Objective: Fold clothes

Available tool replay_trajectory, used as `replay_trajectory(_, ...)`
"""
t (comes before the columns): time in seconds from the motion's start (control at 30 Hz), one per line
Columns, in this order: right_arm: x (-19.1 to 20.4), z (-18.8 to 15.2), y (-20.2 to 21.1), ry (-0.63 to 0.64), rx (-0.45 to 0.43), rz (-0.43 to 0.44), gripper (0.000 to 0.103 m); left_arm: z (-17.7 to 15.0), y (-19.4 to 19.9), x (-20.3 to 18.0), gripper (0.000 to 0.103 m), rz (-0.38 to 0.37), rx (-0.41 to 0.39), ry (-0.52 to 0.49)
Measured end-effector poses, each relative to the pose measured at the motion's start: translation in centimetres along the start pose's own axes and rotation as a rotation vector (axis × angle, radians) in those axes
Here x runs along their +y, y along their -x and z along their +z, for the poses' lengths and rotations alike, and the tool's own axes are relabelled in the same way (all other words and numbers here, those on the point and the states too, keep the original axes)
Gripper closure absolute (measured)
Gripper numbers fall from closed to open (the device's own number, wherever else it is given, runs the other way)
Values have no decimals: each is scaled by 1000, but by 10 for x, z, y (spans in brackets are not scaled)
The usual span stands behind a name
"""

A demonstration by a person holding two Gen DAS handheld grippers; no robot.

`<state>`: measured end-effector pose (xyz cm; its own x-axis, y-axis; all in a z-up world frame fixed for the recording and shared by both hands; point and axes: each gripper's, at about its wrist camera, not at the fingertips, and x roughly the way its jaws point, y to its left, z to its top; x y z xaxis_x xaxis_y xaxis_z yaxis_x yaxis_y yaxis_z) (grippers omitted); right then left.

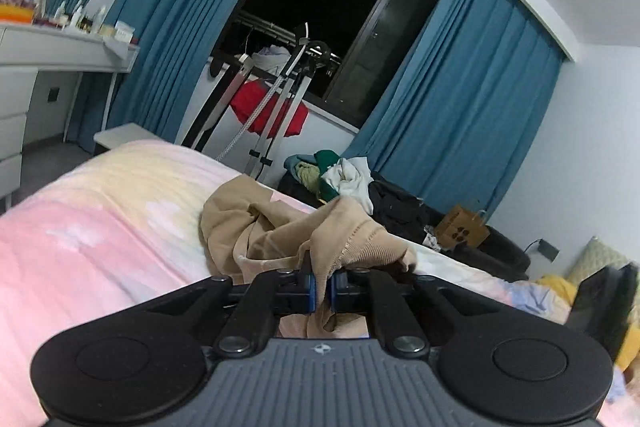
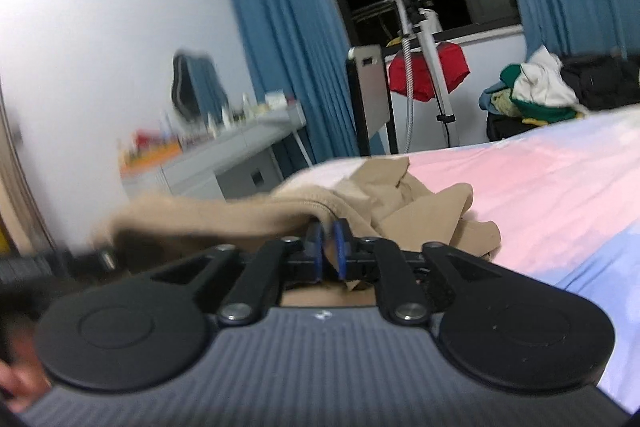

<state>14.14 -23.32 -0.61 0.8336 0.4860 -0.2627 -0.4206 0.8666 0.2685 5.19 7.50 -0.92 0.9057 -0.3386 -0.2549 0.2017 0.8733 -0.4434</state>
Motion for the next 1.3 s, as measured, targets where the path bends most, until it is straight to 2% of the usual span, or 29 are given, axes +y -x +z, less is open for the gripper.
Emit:
replay_trajectory(0.03,8,-5,-4,42,16,-14,77,1,5,-1,97,-1,4,4)
replay_trajectory(0.07,12,-8,-8,72,25,-26,66,3,9,-1,97,-2,9,9)
replay_trajectory(0.1,16,-12,-12,102,35,-38,59,4,12,0,97,-3,13,14)
replay_trajectory(0.13,20,-16,-16,132,45,-49,57,5,13,0,96,-3,17,15)
replay_trajectory(0.27,27,-18,-34,176,41,-112,56,5,13,7,96,25,42,16)
replay_trajectory(0.4,3,-12,-42,31,2,-223,57,1,9,21,96,47,80,60)
replay_trajectory(0.5,-5,-18,-39,53,-47,-295,56,1,9,23,96,33,86,89)
replay_trajectory(0.63,-9,-21,-30,11,-73,-276,55,2,7,23,96,33,80,98)
replay_trajectory(0.7,-8,-21,-32,13,-50,-209,57,2,5,24,96,45,85,99)
replay_trajectory(0.73,-7,-20,-33,11,-37,-175,62,1,2,26,96,54,95,104)
replay_trajectory(0.77,-6,-20,-33,-7,-35,-147,86,0,-2,28,96,62,109,109)
replay_trajectory(0.8,-6,-17,-34,-41,-26,-110,97,-1,-6,30,96,71,123,114)
replay_trajectory(0.9,-3,-5,-30,-104,-58,-18,97,-6,-12,29,93,120,169,77)
replay_trajectory(0.97,1,3,-25,-129,-78,30,97,-13,-16,26,82,158,199,54)
replay_trajectory(1.03,7,9,-20,-144,-95,69,97,-22,-21,21,80,188,231,41)
replay_trajectory(1.1,13,12,-13,-144,-109,95,97,-31,-24,14,65,205,247,24)
replay_trajectory(1.13,16,13,-10,-140,-114,104,97,-34,-25,9,52,212,246,17)
replay_trajectory(1.17,20,13,-10,-132,-116,108,97,-38,-25,4,44,222,240,9)
replay_trajectory(1.23,26,13,-7,-121,-119,121,97,-44,-27,-6,40,273,206,5)
replay_trajectory(1.3,33,13,-4,-103,-126,133,97,-51,-30,-13,40,343,165,34)
